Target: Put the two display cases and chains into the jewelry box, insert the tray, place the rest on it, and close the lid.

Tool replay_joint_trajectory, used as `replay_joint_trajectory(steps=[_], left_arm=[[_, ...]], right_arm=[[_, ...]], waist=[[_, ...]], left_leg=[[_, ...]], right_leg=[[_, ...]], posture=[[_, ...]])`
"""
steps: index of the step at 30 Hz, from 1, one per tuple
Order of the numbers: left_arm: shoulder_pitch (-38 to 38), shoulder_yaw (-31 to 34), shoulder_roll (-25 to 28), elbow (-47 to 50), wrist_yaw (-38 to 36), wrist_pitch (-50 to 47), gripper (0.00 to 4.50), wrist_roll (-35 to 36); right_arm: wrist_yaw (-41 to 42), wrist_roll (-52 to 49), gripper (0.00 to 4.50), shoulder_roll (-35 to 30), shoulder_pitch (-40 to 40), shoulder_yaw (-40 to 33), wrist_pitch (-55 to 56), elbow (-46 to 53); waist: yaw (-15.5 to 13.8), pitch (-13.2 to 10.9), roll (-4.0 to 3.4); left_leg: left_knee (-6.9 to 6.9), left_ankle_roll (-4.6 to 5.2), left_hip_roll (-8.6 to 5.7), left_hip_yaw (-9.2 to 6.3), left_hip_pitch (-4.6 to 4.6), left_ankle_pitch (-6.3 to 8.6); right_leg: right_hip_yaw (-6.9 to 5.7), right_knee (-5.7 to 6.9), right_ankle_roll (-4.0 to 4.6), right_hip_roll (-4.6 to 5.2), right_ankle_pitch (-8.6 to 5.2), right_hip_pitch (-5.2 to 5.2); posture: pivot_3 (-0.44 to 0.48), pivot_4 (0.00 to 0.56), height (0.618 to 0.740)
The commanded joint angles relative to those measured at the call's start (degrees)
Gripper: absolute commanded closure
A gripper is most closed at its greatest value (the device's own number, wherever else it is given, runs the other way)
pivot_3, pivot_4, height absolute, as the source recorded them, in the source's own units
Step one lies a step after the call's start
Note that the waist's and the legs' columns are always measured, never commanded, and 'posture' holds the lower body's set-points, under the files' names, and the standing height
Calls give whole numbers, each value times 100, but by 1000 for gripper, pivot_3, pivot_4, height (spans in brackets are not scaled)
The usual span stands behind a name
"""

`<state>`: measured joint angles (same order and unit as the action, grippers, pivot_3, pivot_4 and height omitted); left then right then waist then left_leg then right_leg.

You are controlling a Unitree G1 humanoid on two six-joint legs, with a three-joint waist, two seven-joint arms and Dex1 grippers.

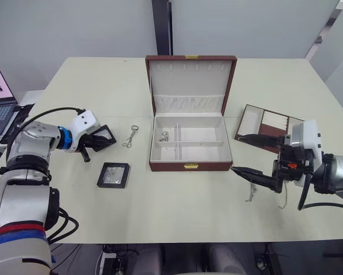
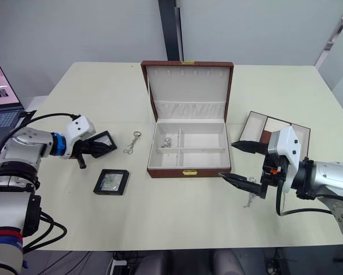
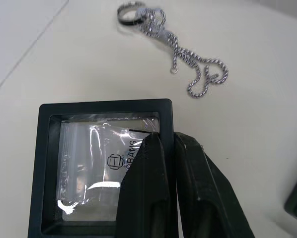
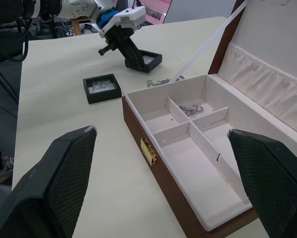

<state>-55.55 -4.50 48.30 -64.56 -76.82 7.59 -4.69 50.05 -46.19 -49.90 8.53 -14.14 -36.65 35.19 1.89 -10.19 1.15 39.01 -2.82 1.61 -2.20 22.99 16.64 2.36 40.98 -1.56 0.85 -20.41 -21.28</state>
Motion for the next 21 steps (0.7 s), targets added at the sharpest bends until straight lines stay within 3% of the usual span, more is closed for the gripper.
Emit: replay_joint_trajectory(steps=[1, 7, 12, 15, 21], left_arm=[[158, 266, 283, 1146, -452, -515, 4470, 431], [661, 329, 447, 3479, -728, -2129, 4470, 999], [466, 47, 119, 4836, -779, -3254, 4470, 1373], [220, -182, -187, 5175, -810, -3523, 4470, 1491], [-256, -778, -943, 4950, -668, -3266, 4470, 1280]], right_arm=[[42, -228, 0, -103, 44, -363, 5, 85], [0, -258, 0, -173, -230, -714, -12, 60], [-202, -155, 0, -112, -544, -958, 37, 94], [-381, -76, 0, -72, -735, -1077, 61, 176], [-775, 11, 0, 82, -1133, -1294, 68, 464]], waist=[[1, 0, 0], [-1, 0, 0], [-21, 0, 1], [-29, 1, 2], [-7, 0, 2]], left_leg=[[0, 0, 0, 0, 0, 0], [2, -1, 3, -5, 0, 0], [4, 0, -4, -3, 0, 0], [6, 1, -9, -4, 1, 0], [5, 1, -3, -1, 0, 0]], right_leg=[[0, 0, 0, 1, 0, 0], [0, -1, 0, 20, 0, 5], [1, -2, 0, 18, 0, 9], [1, -4, 0, 8, 0, 13], [7, -4, 0, -5, 0, 12]], posture=[[0, 150, 740], [0, 150, 740], [0, 150, 740], [0, 150, 740], [0, 150, 740]])
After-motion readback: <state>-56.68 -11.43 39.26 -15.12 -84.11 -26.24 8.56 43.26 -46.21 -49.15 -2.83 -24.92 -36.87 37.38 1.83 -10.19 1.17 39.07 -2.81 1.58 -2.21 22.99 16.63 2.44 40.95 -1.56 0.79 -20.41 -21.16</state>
